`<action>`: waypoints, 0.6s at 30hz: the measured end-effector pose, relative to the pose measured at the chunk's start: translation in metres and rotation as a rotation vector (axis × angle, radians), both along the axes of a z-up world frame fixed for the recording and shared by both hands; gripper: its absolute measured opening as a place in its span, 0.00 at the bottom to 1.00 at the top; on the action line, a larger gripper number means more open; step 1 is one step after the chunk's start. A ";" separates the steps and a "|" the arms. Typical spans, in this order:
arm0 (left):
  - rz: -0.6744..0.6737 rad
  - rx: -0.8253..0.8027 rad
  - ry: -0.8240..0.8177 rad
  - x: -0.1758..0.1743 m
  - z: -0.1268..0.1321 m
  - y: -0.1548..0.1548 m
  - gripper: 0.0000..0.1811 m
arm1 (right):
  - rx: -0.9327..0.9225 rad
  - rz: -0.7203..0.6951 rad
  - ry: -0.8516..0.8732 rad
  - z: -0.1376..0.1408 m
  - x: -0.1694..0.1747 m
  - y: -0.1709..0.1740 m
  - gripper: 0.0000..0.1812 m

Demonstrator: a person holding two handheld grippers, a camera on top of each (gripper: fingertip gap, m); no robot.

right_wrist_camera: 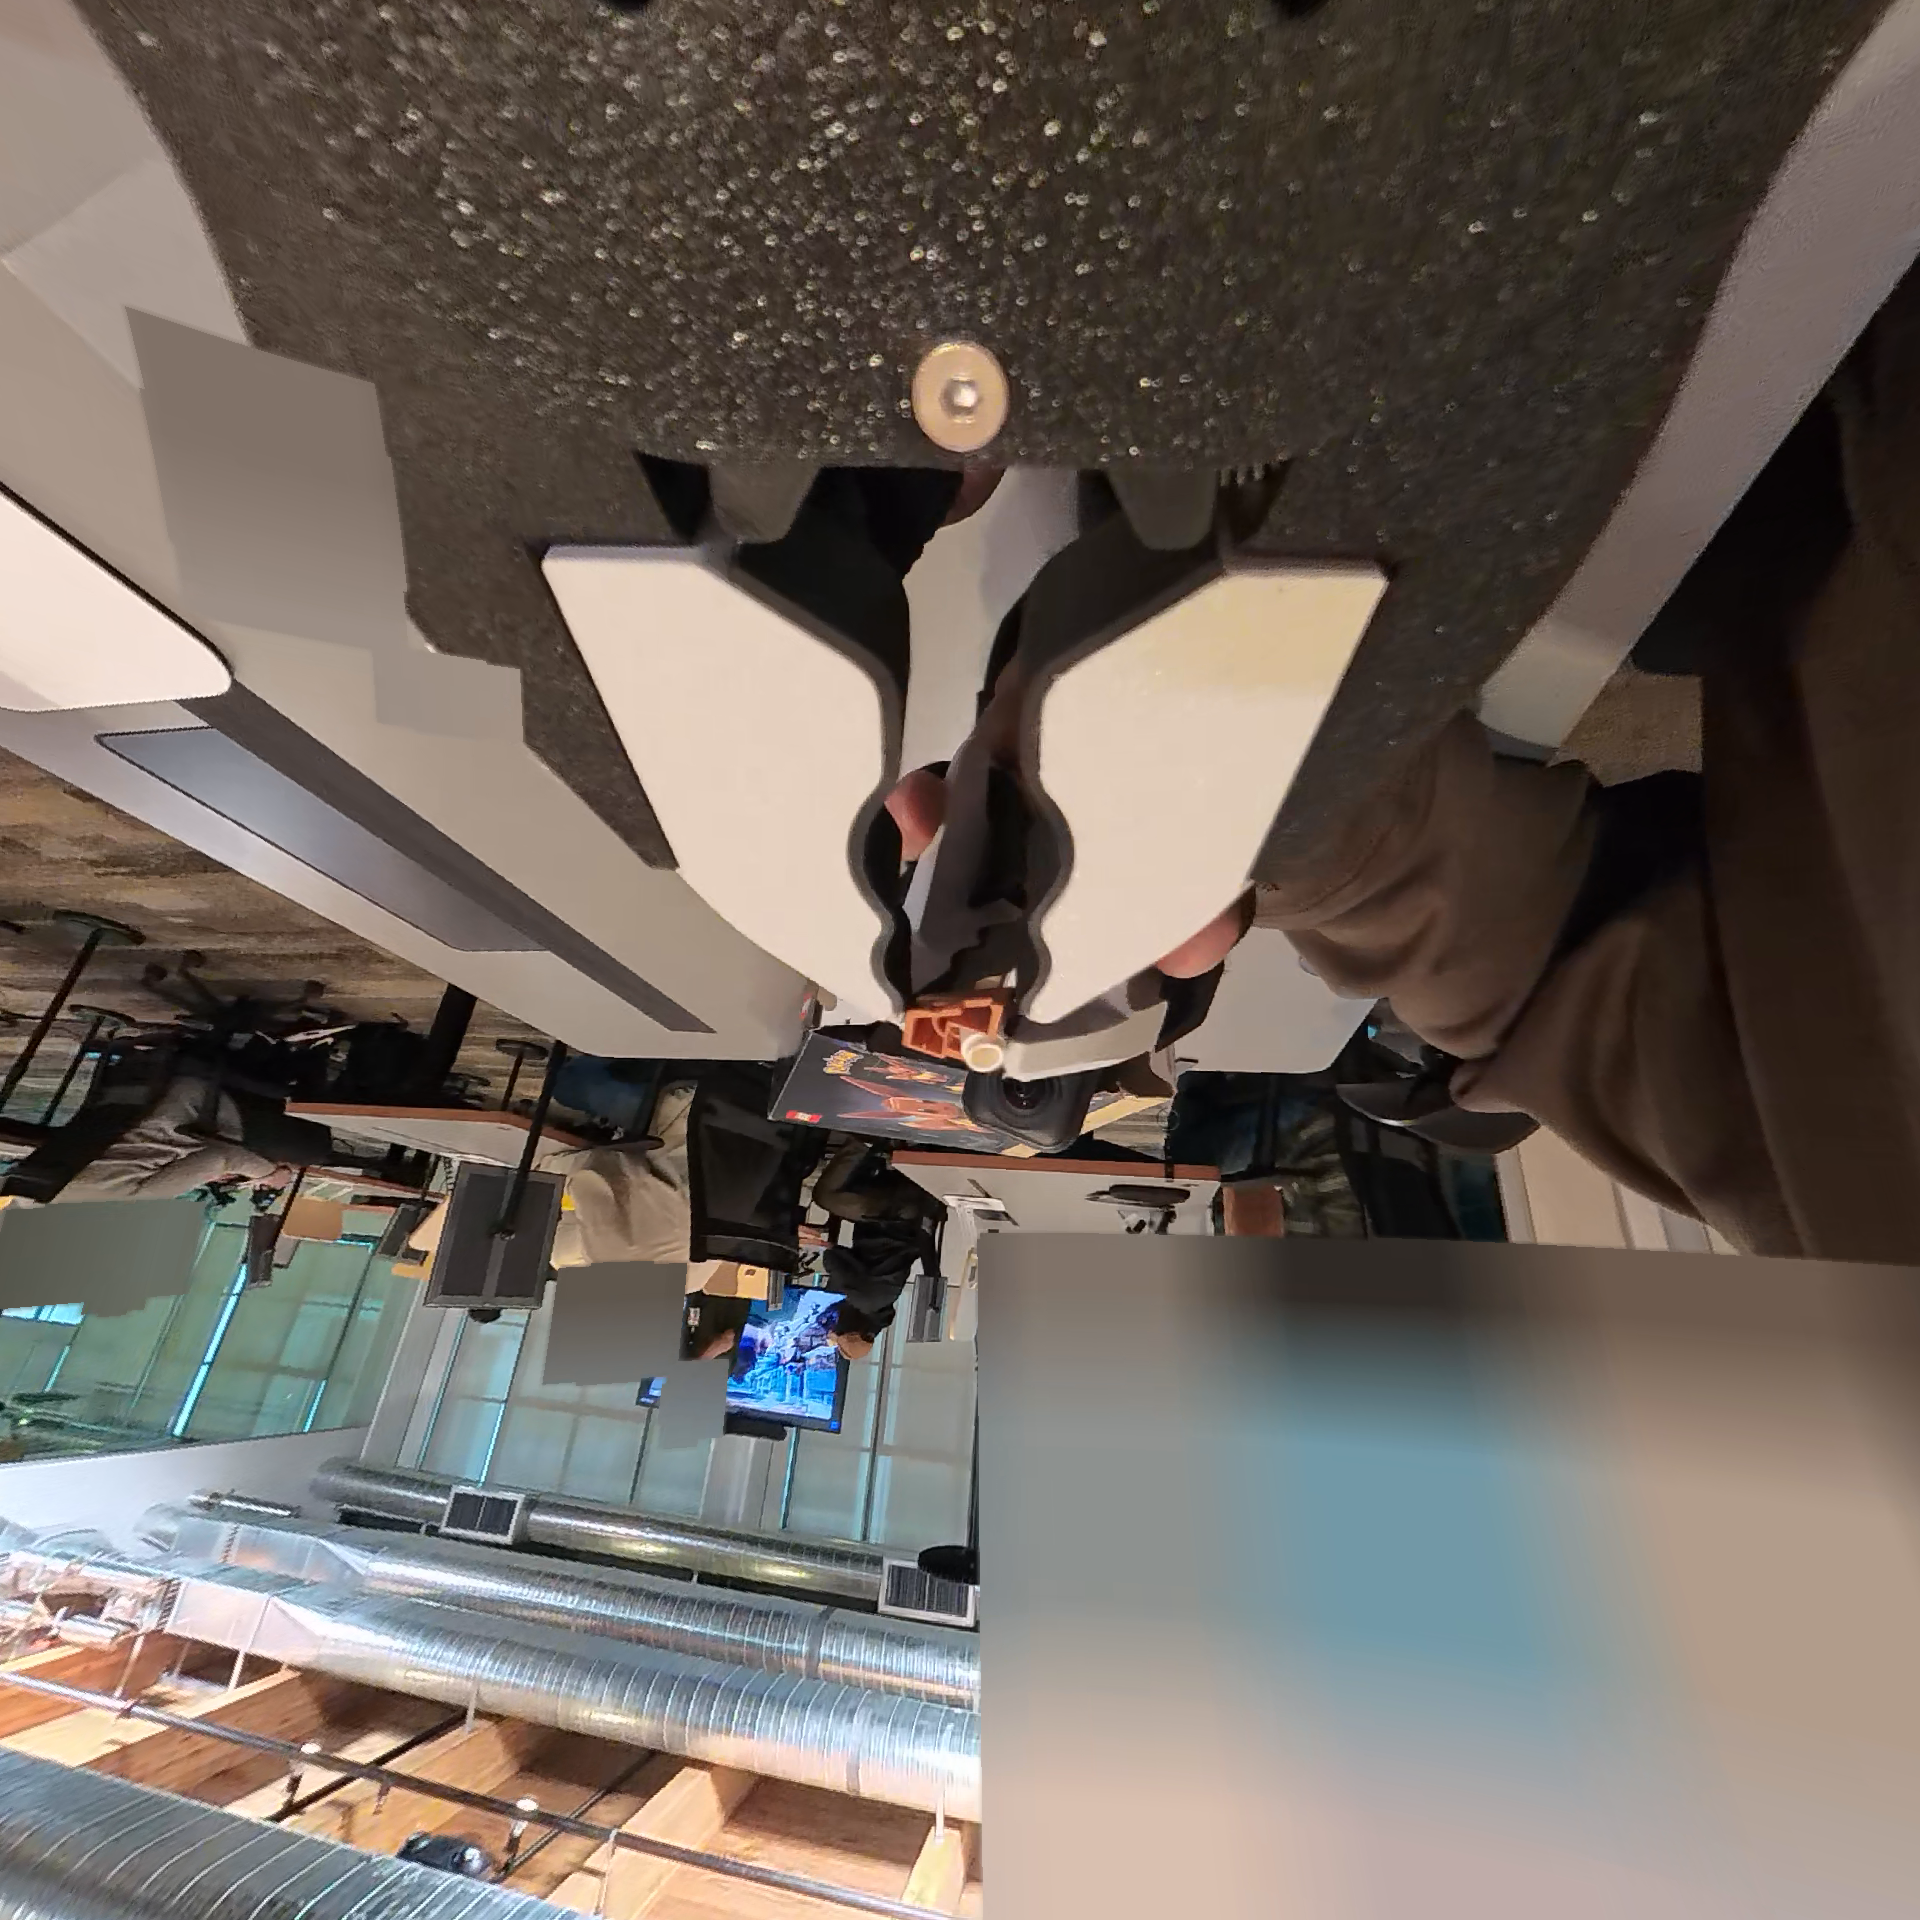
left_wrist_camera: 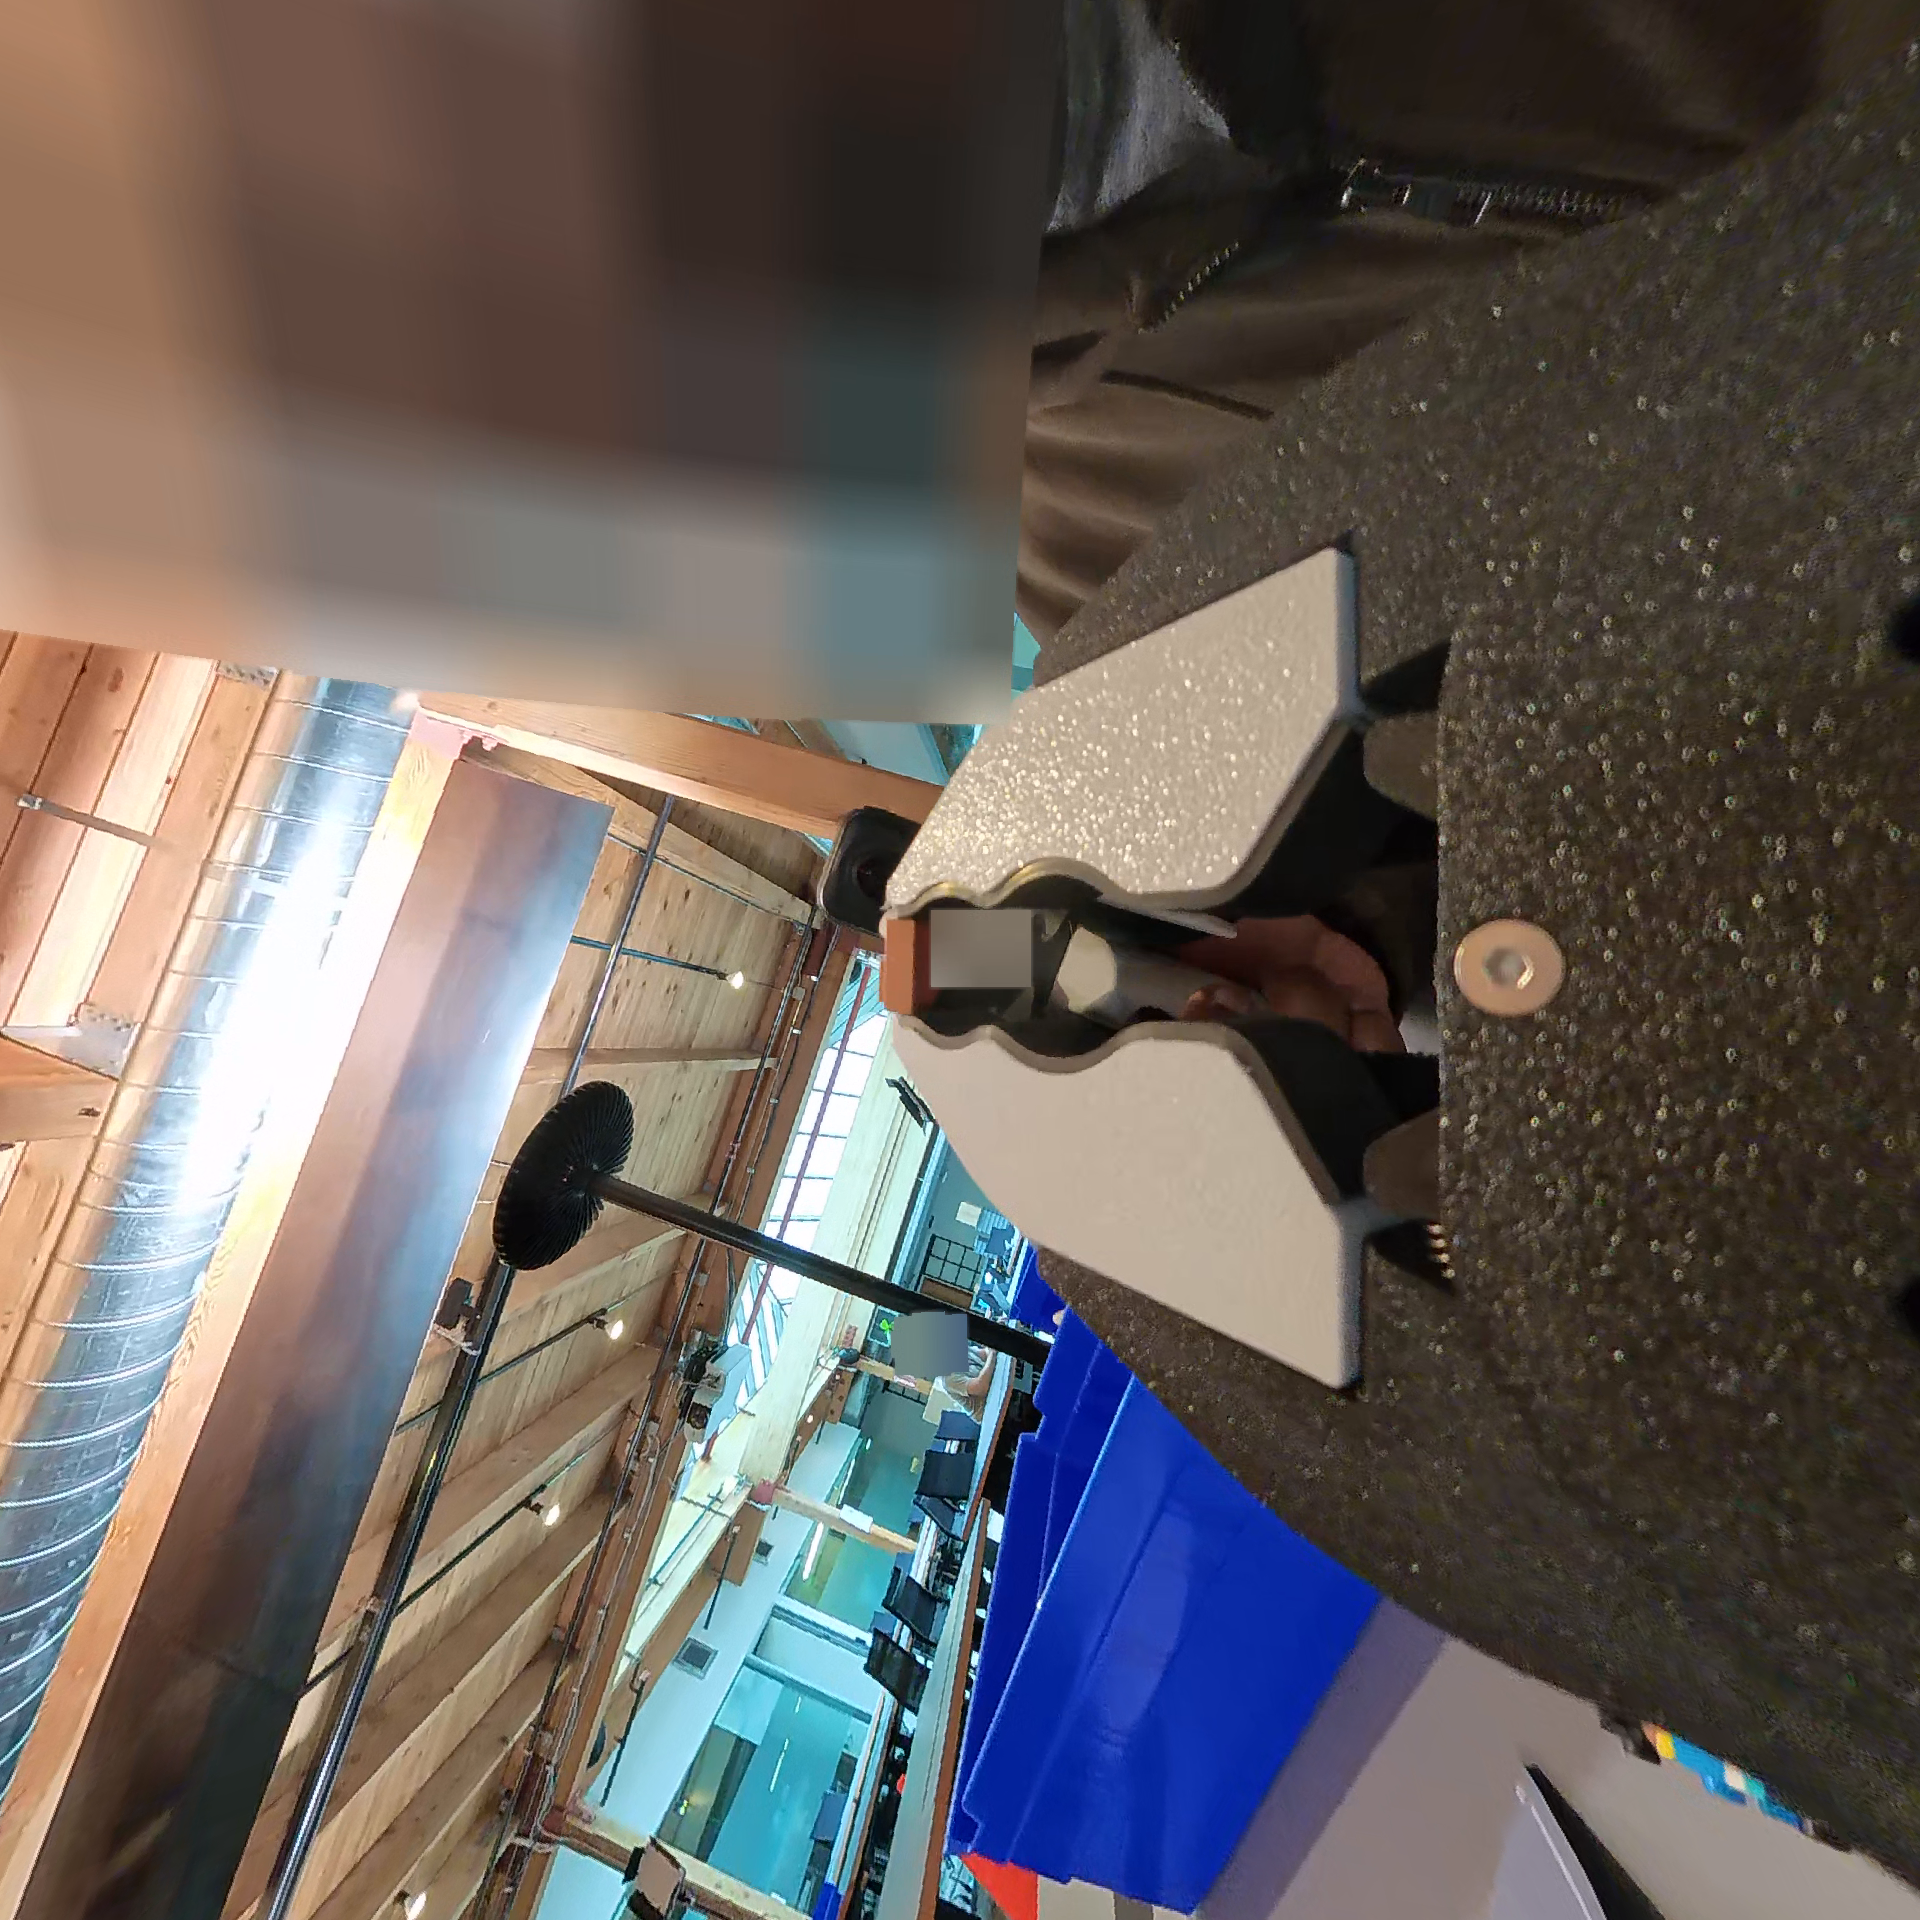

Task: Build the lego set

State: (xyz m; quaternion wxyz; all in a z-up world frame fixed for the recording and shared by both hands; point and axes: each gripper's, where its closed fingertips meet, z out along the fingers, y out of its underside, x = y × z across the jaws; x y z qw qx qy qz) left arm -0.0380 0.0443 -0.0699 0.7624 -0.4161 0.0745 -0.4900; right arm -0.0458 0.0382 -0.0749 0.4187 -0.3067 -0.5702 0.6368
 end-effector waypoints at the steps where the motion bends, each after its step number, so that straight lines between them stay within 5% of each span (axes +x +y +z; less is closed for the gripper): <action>1: 0.007 -0.007 0.006 0.000 -0.001 0.001 0.09 | 0.001 -0.005 0.002 -0.001 0.000 0.001 0.10; 18: 0.160 -0.124 0.263 -0.002 -0.022 0.023 0.10 | -0.115 0.004 -0.030 -0.020 -0.001 0.023 0.09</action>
